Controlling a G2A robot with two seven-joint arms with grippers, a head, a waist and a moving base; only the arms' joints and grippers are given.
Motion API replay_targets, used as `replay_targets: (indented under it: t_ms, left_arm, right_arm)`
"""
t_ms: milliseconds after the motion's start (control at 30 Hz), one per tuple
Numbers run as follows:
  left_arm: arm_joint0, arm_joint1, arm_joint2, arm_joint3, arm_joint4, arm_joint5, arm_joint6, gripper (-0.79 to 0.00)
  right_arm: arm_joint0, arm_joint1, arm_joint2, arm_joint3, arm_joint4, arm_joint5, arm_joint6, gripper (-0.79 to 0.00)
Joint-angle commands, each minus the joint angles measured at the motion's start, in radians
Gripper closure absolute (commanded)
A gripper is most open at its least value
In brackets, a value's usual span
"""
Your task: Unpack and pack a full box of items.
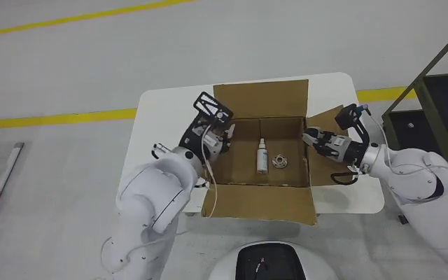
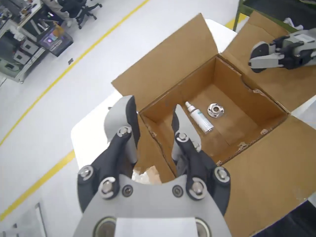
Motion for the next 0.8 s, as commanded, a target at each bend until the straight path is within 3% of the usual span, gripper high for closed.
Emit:
replay_targets:
  t_ms: [0, 267, 767]
  left_arm:
    - [-0.006, 0.002, 0.026, 0.058, 0.057, -0.014, -0.005, 0.0]
    - [0.005, 0.006, 0.019, 0.188, 0.197, 0.05, -0.001, 0.0]
    - [0.041, 0.016, -0.032, 0.233, 0.261, 0.066, -0.001, 0.0]
  right_arm:
    - [-0.006, 0.001, 0.006, -0.001, 0.001, 0.001, -0.002, 0.0]
    - [-0.019, 0.003, 0.015, -0.004, -0.001, 0.007, 0.0, 0.0]
    - [0.027, -0.005, -0.043, 0.028, -0.005, 0.025, 0.047, 0.0]
